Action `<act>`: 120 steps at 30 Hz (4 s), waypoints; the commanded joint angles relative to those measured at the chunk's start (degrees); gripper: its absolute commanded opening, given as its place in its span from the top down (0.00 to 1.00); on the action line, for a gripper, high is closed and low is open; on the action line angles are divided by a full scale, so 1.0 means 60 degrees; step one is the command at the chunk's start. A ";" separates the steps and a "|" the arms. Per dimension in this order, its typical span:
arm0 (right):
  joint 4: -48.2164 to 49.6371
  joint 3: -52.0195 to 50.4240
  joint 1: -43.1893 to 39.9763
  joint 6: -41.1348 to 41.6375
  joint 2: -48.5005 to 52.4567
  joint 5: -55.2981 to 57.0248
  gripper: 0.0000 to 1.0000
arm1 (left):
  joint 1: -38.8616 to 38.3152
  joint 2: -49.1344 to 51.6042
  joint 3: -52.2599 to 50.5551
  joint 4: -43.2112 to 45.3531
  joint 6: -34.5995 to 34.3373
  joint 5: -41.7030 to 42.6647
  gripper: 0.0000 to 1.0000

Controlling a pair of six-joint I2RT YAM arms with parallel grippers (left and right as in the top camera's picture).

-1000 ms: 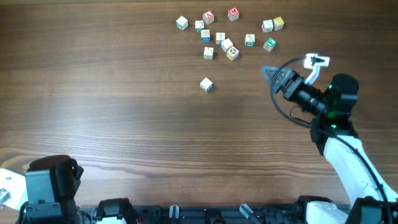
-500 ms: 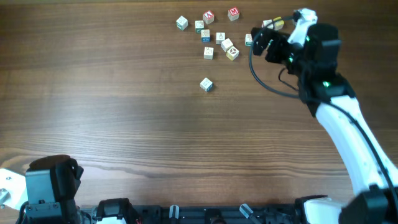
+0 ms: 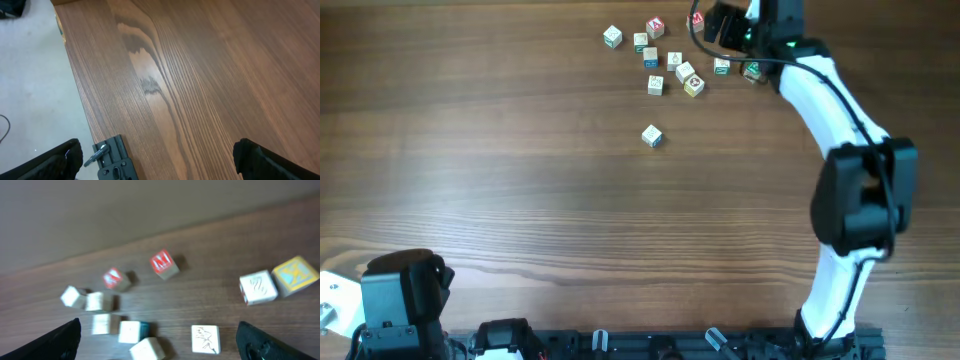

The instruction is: Form a circle

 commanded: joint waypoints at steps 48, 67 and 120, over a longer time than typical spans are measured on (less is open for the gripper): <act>-0.3523 0.3559 0.1654 -0.4324 0.3228 0.1417 0.34 | 0.0069 -0.0018 -0.0015 0.0018 -0.0182 -0.0025 0.00; -0.3289 0.3563 0.1508 -0.4532 0.3636 0.1373 0.64 | 0.0069 -0.0018 -0.0015 0.0018 -0.0178 -0.0025 0.00; -0.3785 -0.2167 0.1891 -0.4186 -0.0237 -0.0805 0.72 | 0.0069 -0.0018 -0.0015 0.0022 -0.0178 -0.0029 0.00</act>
